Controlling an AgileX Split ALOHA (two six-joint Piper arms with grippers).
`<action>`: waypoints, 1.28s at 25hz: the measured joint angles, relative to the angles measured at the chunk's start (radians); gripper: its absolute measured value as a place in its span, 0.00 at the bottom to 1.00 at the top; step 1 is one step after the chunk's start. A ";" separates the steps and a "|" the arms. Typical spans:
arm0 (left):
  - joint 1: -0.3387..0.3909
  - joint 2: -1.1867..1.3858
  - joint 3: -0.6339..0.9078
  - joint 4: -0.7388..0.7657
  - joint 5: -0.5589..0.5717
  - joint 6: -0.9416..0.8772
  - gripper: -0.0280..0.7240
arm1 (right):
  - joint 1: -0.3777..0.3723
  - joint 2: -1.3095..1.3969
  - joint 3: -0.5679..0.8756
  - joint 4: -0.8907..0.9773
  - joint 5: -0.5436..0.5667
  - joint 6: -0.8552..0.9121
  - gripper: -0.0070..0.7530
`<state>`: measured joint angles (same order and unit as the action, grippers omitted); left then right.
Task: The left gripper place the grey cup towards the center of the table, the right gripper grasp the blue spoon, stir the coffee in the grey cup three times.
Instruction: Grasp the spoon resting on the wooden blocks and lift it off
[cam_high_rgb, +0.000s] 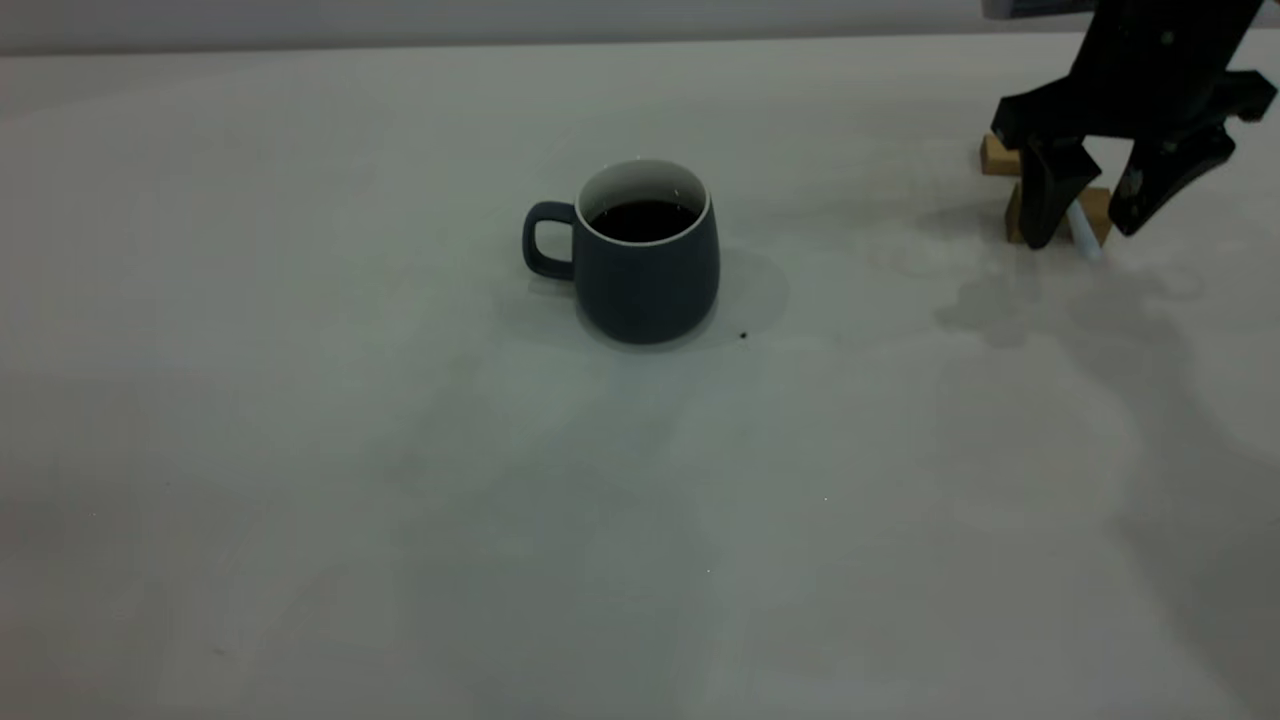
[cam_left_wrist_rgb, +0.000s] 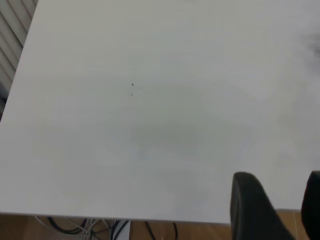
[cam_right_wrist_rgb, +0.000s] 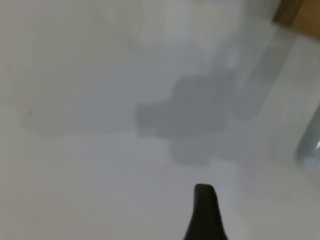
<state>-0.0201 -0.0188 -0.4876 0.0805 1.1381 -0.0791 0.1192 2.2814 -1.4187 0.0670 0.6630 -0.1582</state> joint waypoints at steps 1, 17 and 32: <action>0.000 0.000 0.000 0.000 0.000 0.000 0.47 | -0.004 0.009 -0.011 -0.010 0.001 0.005 0.84; 0.000 0.000 0.000 0.000 0.000 0.000 0.47 | -0.070 0.147 -0.146 -0.038 0.013 0.015 0.83; 0.000 0.000 0.000 0.000 0.000 0.000 0.47 | -0.070 0.160 -0.177 -0.035 0.109 0.035 0.20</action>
<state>-0.0201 -0.0188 -0.4876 0.0805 1.1381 -0.0791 0.0496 2.4410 -1.5961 0.0320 0.7723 -0.1228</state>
